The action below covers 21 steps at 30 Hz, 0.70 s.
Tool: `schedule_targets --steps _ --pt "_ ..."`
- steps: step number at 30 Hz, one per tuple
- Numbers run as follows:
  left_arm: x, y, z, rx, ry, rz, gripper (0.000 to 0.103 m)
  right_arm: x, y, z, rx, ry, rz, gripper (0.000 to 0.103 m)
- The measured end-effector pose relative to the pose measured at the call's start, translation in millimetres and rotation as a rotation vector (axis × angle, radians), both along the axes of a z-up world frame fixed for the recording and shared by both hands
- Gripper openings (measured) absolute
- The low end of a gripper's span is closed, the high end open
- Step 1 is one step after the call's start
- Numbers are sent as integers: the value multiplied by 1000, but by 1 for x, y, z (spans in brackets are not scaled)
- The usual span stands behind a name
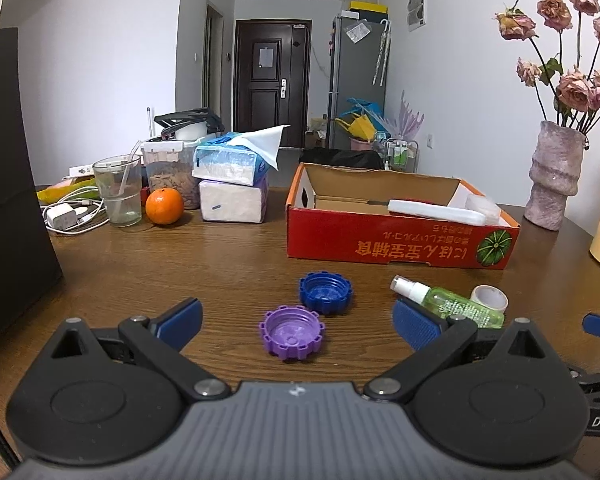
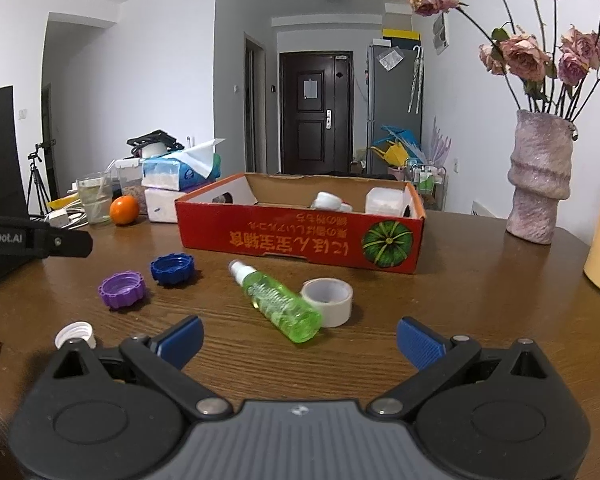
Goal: Organize rigid objects
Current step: 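Grasp the white bottle cap with the right tool and lift it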
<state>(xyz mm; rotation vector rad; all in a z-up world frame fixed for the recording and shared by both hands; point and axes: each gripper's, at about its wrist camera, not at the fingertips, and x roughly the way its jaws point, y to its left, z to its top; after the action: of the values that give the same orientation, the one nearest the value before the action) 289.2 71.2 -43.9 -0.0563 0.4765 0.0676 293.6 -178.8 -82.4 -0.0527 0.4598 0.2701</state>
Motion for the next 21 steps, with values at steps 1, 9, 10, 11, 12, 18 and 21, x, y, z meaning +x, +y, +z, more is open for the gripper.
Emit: schedule_targets --steps 1,9,10,11,12,18,21 --pt "0 3 0 0 -1 2 103 0 3 -1 0 3 5 103" --pt "0 26 -3 -4 15 -4 103 -3 39 -5 -16 15 69 103" --pt "-1 28 -4 -2 16 -6 103 -3 44 -6 -18 18 77 102" --pt "-1 30 -4 1 17 -10 103 -3 48 -7 -19 22 84 102" --pt "-2 32 -5 7 17 -14 103 -2 52 -7 -19 25 91 102" --pt "-7 43 -7 41 16 -31 103 -3 78 -9 -7 59 137 99" --pt "-9 50 -9 52 19 -42 103 -5 90 -10 -5 75 157 98"
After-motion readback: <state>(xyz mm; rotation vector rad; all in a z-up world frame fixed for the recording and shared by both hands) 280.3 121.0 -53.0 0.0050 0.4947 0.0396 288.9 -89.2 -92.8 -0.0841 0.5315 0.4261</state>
